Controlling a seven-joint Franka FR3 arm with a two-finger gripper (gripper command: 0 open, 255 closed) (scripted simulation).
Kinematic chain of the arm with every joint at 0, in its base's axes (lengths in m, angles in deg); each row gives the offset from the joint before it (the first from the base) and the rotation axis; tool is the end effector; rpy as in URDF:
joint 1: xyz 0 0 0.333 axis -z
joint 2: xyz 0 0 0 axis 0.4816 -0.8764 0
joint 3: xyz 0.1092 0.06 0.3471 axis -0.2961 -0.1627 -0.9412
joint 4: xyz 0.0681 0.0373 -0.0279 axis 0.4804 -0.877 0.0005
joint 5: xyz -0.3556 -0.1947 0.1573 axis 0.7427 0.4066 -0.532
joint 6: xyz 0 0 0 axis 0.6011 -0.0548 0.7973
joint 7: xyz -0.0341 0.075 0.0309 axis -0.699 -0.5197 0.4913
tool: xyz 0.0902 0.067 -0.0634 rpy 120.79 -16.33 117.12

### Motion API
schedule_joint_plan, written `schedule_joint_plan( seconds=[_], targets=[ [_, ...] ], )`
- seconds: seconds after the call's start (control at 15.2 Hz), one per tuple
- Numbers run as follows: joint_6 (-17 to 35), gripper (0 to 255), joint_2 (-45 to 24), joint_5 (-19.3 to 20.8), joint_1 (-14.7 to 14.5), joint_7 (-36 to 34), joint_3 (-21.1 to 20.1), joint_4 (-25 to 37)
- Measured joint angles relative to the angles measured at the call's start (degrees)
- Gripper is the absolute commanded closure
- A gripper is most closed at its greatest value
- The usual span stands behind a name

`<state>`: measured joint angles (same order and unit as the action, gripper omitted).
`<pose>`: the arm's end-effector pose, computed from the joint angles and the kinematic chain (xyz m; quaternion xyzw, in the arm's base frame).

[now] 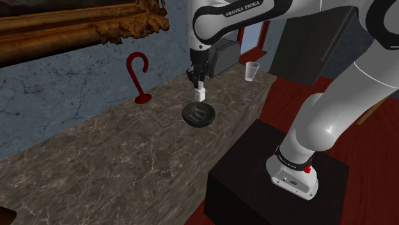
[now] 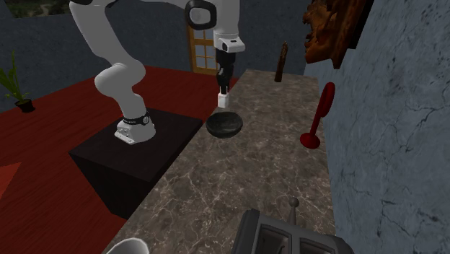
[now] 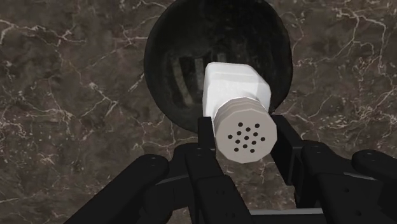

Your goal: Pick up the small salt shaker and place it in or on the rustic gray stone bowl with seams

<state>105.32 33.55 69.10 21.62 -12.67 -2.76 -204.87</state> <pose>0.4949 0.0887 0.4861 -0.9999 -0.0134 0.0077 0.0028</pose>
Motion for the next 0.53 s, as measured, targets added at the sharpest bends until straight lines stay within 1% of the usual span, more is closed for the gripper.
schedule_joint_plan(
  seconds=[0.53],
  targets=[
    [6.2,255,-2.1,0.0,-0.1,-0.2,-0.2,-4.1]
  ],
)
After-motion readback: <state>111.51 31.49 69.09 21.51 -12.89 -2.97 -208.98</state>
